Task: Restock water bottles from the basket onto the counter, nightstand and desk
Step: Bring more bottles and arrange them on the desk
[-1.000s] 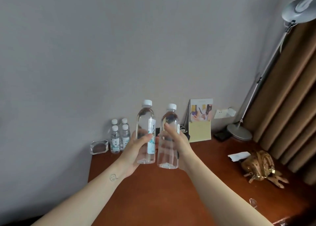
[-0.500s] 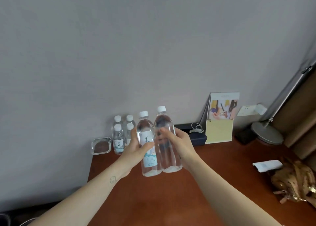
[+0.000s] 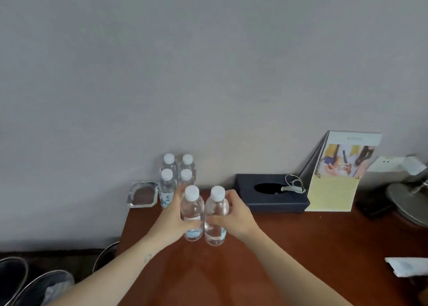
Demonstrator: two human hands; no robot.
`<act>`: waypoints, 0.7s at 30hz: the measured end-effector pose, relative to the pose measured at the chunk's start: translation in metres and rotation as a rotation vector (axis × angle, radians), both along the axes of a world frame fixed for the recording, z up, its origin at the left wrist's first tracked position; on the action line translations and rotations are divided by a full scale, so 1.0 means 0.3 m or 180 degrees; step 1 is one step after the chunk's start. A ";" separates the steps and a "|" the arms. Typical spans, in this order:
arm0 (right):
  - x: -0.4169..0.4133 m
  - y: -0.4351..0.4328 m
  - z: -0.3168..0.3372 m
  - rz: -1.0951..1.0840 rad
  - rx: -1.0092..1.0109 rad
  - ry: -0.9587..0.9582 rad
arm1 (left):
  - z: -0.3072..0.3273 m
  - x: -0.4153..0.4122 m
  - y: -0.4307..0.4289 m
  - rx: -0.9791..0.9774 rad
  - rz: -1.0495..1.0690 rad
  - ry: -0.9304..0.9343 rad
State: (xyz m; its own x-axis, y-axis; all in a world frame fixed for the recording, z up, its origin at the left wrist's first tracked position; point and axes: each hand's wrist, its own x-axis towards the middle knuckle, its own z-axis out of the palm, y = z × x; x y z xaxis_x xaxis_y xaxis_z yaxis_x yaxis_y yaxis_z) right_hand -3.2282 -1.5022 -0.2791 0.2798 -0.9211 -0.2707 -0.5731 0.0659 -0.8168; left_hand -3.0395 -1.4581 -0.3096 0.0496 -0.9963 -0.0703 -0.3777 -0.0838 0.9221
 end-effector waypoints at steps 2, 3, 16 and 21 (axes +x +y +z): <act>0.044 -0.038 -0.024 0.0275 -0.0024 0.0410 | -0.032 0.028 -0.023 0.0071 0.0164 -0.0205; 0.066 -0.056 -0.038 0.0401 -0.0033 0.0555 | -0.045 0.042 -0.034 0.0104 0.0234 -0.0274; 0.242 -0.179 -0.149 0.0602 0.0118 0.0312 | -0.149 0.229 -0.088 0.0192 0.0611 -0.0278; 0.257 -0.190 -0.128 0.0645 -0.0184 0.0497 | -0.128 0.274 -0.091 0.0277 0.0317 -0.0407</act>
